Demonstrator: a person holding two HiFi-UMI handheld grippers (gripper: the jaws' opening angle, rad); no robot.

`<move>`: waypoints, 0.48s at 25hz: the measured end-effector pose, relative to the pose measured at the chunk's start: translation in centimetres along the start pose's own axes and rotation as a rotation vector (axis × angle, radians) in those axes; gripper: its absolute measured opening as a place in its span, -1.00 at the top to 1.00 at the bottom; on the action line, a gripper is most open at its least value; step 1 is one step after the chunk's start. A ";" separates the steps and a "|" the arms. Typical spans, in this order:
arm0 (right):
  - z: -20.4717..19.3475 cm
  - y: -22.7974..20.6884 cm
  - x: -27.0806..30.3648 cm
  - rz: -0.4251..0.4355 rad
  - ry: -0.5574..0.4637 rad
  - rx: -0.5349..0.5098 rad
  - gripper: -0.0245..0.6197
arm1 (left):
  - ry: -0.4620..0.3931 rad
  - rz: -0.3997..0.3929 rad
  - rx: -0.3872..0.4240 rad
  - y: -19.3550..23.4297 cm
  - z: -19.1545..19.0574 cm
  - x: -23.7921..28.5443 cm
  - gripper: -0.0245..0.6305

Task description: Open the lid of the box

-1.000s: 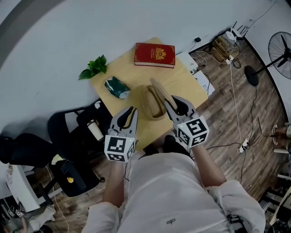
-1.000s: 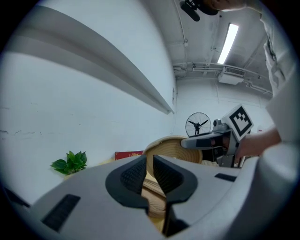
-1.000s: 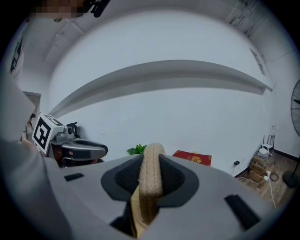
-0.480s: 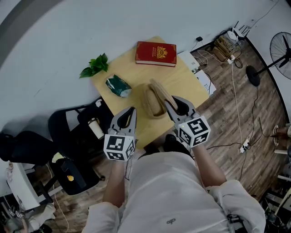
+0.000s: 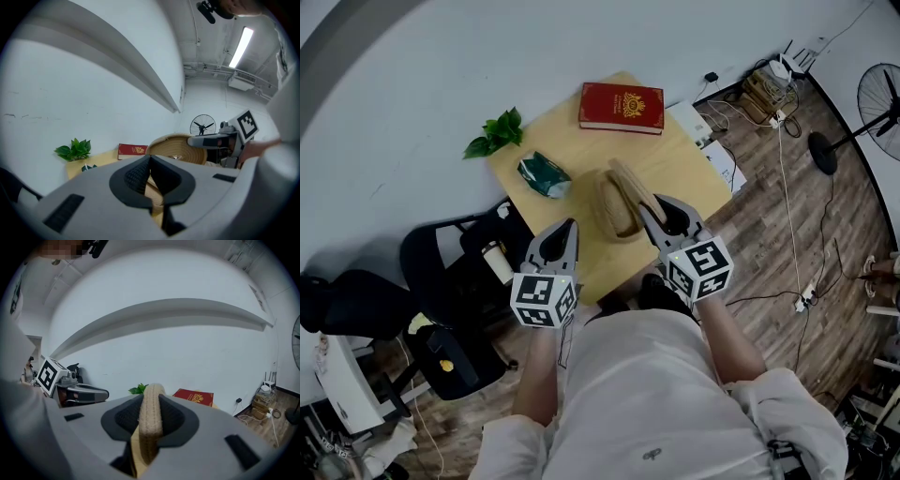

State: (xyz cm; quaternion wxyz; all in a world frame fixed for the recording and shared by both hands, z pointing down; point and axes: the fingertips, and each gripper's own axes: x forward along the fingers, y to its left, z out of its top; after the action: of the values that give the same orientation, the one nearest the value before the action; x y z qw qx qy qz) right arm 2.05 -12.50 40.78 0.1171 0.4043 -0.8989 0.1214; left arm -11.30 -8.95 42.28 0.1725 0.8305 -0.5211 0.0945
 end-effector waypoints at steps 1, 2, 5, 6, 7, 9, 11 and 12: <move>0.0 0.0 0.0 -0.001 0.001 0.000 0.65 | 0.005 0.002 -0.002 0.1 -0.1 0.0 0.90; -0.1 0.0 0.0 -0.002 0.003 0.000 0.65 | 0.009 0.002 -0.003 0.1 -0.2 0.1 0.90; -0.2 -0.1 -0.1 -0.002 0.006 -0.007 0.65 | 0.013 0.002 -0.001 0.1 -0.3 0.3 0.90; -0.2 -0.1 -0.1 -0.001 0.008 -0.011 0.65 | 0.015 0.002 -0.001 0.1 -0.3 0.3 0.90; -0.3 -0.1 -0.1 0.000 0.010 -0.013 0.65 | 0.016 0.002 -0.002 0.1 -0.3 0.4 0.90; -0.3 -0.2 0.0 0.001 0.013 -0.015 0.65 | 0.019 0.000 -0.003 0.1 -0.3 0.5 0.90; -0.3 -0.2 0.1 0.000 0.015 -0.014 0.65 | 0.021 -0.003 -0.005 0.1 -0.4 0.6 0.90; -0.3 -0.3 0.1 -0.001 0.015 -0.014 0.65 | 0.021 -0.004 -0.005 0.1 -0.4 0.6 0.90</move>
State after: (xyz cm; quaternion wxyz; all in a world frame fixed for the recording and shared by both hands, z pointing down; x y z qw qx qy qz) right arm 2.22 -12.66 41.14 0.1266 0.4029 -0.8987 0.1181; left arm -11.09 -9.34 42.86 0.1802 0.8302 -0.5176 0.1015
